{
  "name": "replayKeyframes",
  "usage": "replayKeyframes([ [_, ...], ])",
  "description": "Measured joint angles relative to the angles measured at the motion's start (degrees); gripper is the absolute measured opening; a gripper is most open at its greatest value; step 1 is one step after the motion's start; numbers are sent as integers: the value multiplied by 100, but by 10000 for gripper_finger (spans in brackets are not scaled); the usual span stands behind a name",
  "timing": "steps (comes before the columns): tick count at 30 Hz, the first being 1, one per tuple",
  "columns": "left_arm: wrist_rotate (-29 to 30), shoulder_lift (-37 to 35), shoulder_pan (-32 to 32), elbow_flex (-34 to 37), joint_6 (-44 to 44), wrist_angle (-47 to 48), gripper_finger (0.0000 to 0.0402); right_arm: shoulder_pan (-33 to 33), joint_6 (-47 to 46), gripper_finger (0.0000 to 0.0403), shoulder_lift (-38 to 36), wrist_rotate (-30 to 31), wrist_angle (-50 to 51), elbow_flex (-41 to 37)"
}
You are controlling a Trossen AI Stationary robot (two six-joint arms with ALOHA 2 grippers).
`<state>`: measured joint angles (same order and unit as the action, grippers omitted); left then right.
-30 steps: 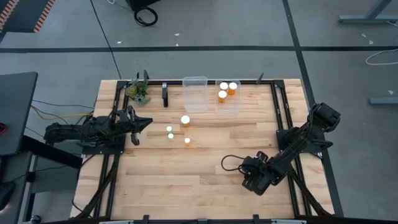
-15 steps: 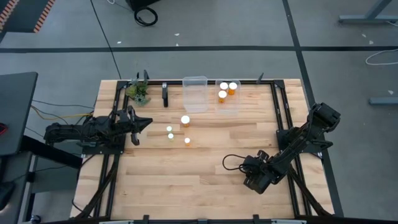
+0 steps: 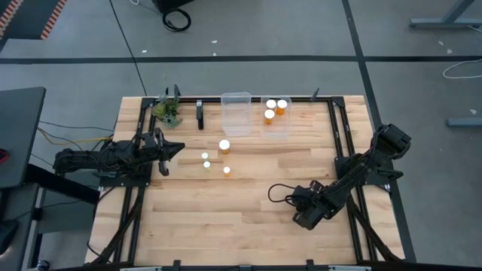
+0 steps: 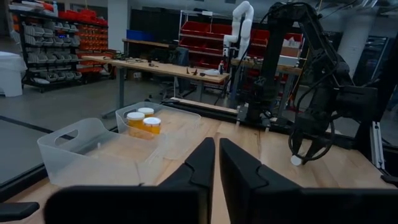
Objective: Pick and place medicine bottles into bin by pill shape (circle, oval)
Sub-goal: Put the bottom right small yellow pill into the left transparent bin
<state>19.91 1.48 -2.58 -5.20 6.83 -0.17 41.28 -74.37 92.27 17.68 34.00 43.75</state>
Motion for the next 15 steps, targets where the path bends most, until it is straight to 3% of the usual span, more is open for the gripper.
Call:
replayKeyframes([
  [6,1,0,1,-1,-2,1,26,2,-28,109,0,79,-69,0],
  [15,-1,0,1,-1,-2,-1,36,13,31,117,-4,985,-374,0],
])
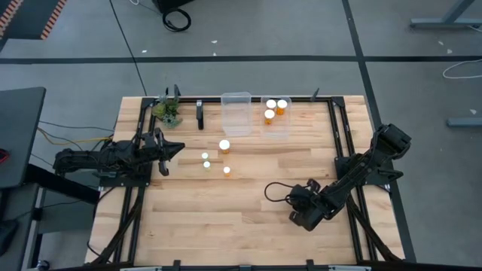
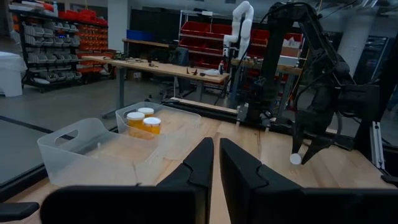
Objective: Pick and place medicine bottles into bin by pill shape (circle, oval)
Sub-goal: Put the bottom right small yellow pill into the left transparent bin
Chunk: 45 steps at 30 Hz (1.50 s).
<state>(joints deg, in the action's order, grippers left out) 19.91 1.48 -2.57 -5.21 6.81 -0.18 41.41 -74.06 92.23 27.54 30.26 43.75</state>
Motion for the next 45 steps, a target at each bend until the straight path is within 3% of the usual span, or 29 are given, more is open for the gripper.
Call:
replayKeyframes([
  [7,0,2,-2,0,2,0,29,-59,555,117,-4,1109,-489,0],
  [15,1,1,-1,0,2,0,36,-597,1920,117,-4,1291,-1422,0],
  [33,1,0,-1,1,0,1,34,-2148,4637,118,-7,330,-3141,-4],
  [45,2,1,-2,2,1,2,26,-2619,6029,118,-7,-597,-3954,-7],
])
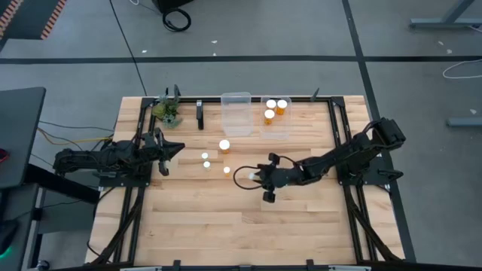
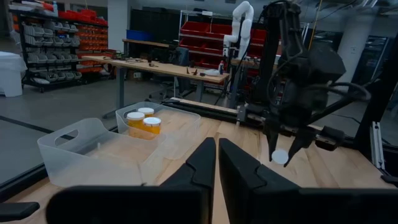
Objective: Pick and place medicine bottles into bin by pill shape (circle, oval)
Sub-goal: Put the bottom right small yellow pill into the left transparent bin
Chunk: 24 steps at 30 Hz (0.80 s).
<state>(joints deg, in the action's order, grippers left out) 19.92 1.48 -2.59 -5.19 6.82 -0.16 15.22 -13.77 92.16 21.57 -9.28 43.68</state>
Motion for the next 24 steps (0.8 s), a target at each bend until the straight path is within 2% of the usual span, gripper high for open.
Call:
replayKeyframes([
  [11,0,0,1,-2,195,-57,36,-300,1154,118,0,-840,-978,0],
  [15,2,-3,2,0,305,-730,33,-432,1526,118,2,-1026,-1367,0],
  [18,0,-1,2,-2,298,-895,28,-576,1813,118,1,-1211,-1789,0],
  [24,-19,27,22,-2,-364,-927,25,-1049,2225,118,2,-1716,-2451,0],
])
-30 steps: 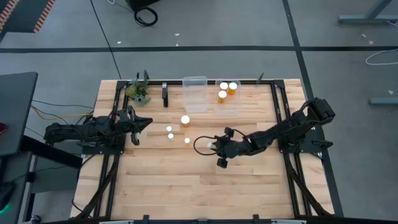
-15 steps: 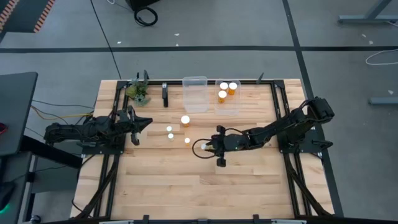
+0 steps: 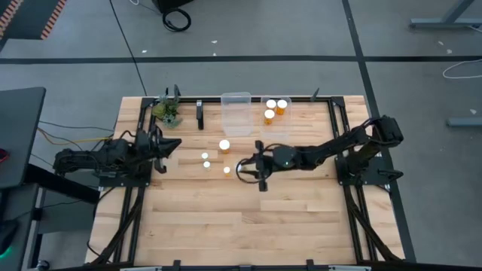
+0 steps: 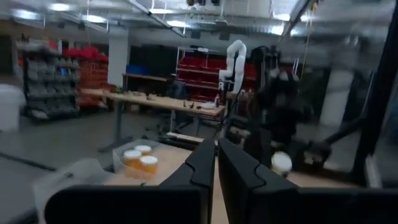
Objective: Pick and place medicine bottles into bin by pill shape (circle, oval)
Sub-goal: Put the bottom right small yellow pill into the left transparent bin
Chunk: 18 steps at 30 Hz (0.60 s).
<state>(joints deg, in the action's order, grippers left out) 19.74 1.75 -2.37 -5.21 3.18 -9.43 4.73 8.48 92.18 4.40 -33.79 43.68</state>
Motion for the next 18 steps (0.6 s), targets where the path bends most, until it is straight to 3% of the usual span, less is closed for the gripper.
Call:
replayKeyframes([
  [5,-30,217,0,4,-372,88,30,-405,58,118,0,-296,-82,0],
  [11,-39,1117,0,4,-345,-10,23,-750,119,118,0,-751,-576,0],
  [18,141,2276,42,3,-211,-1170,7,-1016,119,118,0,-966,-1263,0],
])
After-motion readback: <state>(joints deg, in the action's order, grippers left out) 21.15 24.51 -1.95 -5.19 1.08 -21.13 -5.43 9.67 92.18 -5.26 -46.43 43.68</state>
